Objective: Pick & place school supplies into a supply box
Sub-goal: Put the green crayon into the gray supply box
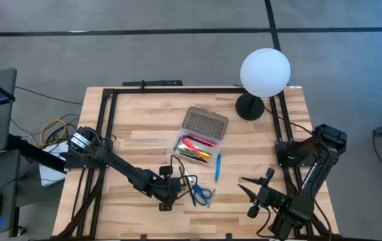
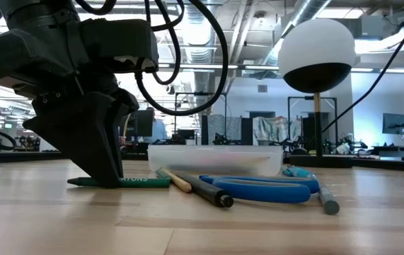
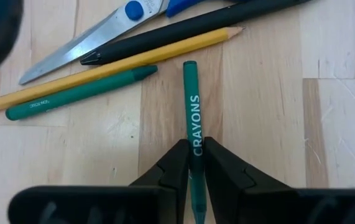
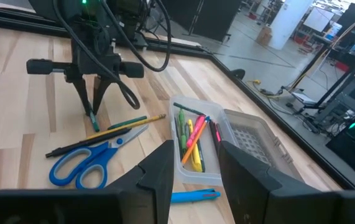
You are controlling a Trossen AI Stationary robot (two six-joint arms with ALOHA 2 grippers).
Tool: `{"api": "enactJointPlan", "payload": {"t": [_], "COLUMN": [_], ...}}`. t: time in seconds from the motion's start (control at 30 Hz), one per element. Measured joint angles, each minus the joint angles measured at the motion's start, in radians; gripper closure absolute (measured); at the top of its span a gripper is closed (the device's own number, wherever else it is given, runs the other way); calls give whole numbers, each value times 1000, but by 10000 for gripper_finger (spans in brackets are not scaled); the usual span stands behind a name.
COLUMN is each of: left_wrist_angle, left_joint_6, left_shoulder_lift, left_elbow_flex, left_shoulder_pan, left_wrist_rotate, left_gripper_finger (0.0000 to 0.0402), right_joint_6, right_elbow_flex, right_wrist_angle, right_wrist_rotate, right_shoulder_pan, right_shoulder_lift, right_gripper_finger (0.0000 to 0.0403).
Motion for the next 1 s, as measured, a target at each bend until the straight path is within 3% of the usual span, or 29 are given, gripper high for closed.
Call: {"api": "enactJointPlan", "payload": {"t": [0.43,0.77,1.0], "left_wrist_angle": [-8,-6,-45], "left_joint_6": [-15,4,61], "left_shoulder_lift": [-6,-6,-1], "left_elbow_flex": [0,1,49], "left_shoulder_pan": [13,12,13], "left_wrist_rotate": [47,33,32], "left_gripper_finger": [387,357,363], "right_joint_6": [0,0,0], "right_elbow_flex": [0,0,0], "right_wrist_angle": [3,4,4], "right_wrist_rotate": [-1,-1,-1], "right_shoulder_pan": [0,0,0], "right_shoulder_lift": [0,0,0], "right_gripper_finger": [285,285,285]}}
